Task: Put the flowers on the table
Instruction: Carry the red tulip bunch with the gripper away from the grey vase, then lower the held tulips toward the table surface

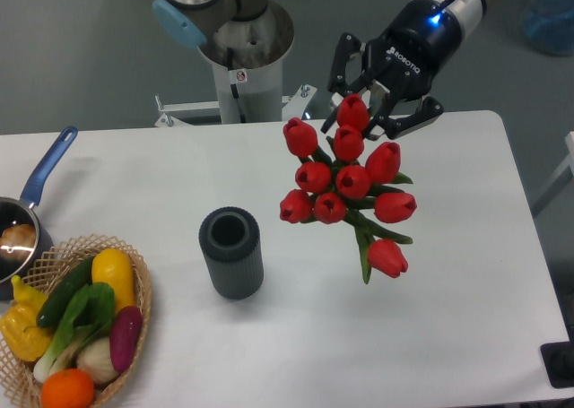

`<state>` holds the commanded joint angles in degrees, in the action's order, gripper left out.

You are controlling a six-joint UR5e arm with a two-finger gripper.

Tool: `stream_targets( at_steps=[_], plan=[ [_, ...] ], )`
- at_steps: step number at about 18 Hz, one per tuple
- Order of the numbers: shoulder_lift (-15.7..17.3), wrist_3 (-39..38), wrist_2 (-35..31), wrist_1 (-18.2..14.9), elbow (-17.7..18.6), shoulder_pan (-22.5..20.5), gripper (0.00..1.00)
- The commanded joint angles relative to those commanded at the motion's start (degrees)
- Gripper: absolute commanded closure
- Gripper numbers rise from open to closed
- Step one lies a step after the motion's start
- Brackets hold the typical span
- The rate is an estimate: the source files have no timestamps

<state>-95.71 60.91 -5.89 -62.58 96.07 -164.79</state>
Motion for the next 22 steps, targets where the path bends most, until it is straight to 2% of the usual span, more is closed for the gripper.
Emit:
stream_targets(
  at_steps=[3, 8, 13, 16, 18, 22],
  plan=[
    [0.00, 0.00, -0.18, 0.00, -0.09, -0.44, 0.68],
    [-0.26, 0.09, -0.44, 0.17, -0.35, -0.70, 0.69],
    [-2.72, 0.88, -0.61, 2.37, -0.79, -2.29, 0.69],
    [-4.12, 2.80, -1.05, 2.46, -0.70, -2.98, 0.69],
    [-4.92, 6.40, -3.94, 2.46, -0.79, -3.17, 0.69],
    [-5.27, 7.21, -11.85, 2.37, -1.05, -3.25, 0.69]
  ],
)
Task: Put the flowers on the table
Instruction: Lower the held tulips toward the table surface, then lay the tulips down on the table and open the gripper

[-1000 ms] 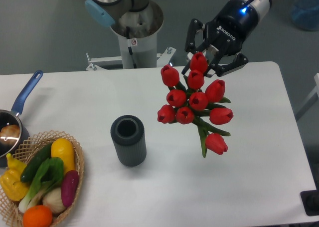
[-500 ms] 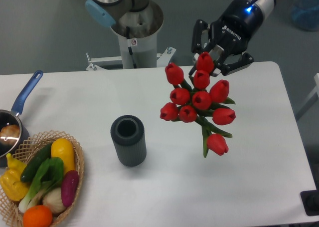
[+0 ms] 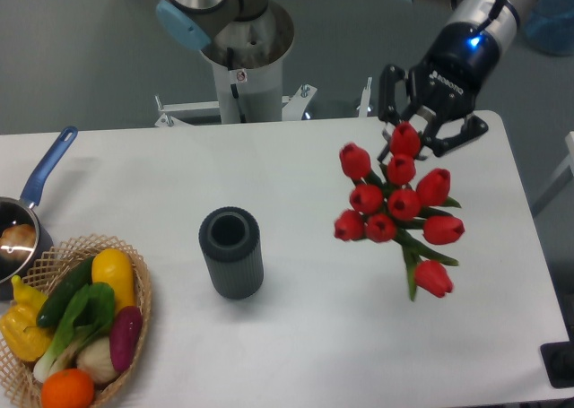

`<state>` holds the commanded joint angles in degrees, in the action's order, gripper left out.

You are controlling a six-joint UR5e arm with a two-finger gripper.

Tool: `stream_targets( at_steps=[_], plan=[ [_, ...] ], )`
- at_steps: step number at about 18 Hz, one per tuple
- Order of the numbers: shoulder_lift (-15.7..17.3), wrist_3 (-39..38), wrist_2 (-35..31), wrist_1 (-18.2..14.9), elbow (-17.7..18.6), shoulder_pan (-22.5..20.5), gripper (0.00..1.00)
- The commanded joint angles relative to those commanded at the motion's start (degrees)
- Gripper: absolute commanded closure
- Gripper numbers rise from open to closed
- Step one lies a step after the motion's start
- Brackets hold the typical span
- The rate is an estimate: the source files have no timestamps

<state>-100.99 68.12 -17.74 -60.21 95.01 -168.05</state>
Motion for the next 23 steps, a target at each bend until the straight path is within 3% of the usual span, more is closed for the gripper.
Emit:
stream_targets(
  at_steps=[9, 23],
  plan=[
    [-0.44, 2.89, -17.49, 0.00, -0.09, 1.14, 0.69],
    [-7.91, 7.82, -21.02, 0.00, 0.53, 4.74, 0.61]
  ],
)
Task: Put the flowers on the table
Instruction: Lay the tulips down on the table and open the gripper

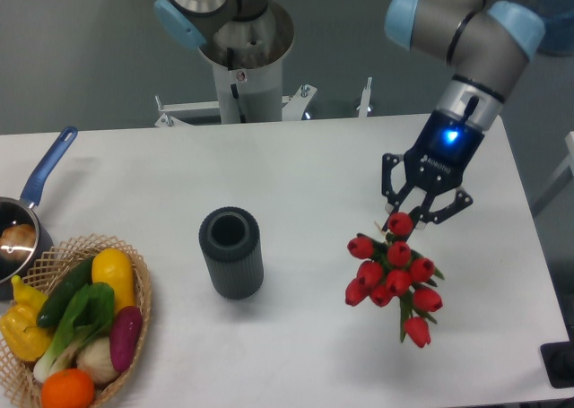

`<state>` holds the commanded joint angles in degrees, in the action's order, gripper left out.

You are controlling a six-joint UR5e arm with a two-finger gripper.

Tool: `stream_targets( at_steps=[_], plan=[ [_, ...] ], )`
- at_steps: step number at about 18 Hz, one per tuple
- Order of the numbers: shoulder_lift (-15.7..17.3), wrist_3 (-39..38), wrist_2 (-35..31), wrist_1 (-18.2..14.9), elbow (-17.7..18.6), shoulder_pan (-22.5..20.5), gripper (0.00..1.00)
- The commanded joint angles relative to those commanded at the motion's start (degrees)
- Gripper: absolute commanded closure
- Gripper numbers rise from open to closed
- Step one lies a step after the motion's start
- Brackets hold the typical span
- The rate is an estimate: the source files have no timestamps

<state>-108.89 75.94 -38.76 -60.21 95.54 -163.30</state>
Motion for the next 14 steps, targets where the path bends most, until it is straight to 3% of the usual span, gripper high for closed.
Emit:
stream_targets(
  at_steps=[11, 12, 13, 14],
  plan=[
    [-1.23, 2.37, -4.39, 0.00, -0.26, 1.41, 0.49],
    [-1.32, 2.37, -4.39, 0.09, -0.52, 1.41, 0.41],
    [-1.41, 2.81, -4.48, 0.26, -0.88, 1.41, 0.26],
    [-1.76, 4.12, -4.57, 0.79, -1.31, 1.32, 0.00]
  ],
)
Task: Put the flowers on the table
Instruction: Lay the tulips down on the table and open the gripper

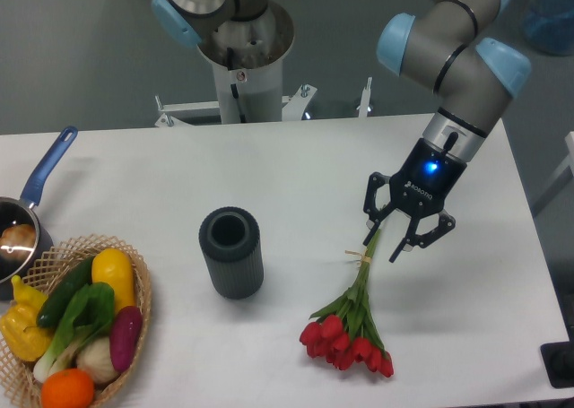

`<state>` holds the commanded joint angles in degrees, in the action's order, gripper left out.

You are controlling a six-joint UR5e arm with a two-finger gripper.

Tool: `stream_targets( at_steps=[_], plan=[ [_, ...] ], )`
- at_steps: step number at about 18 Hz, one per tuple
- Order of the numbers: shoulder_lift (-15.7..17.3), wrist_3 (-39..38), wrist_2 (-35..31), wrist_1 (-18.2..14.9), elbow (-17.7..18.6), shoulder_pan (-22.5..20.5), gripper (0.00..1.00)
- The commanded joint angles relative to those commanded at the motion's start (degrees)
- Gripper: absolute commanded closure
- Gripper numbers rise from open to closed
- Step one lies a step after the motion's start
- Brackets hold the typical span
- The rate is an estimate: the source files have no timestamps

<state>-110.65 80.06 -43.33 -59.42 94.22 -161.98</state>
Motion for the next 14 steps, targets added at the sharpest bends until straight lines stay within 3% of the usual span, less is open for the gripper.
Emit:
stream_targets(
  at_steps=[3, 8, 14],
  plan=[
    [0.17, 1.77, -4.10, 3.16, -0.35, 0.09, 0.00],
    [0.17, 2.12, -17.12, 3.52, -2.90, 1.58, 0.00],
    [0.09, 2.83, -22.15, 4.05, -3.34, 2.28, 0.00]
  ],
)
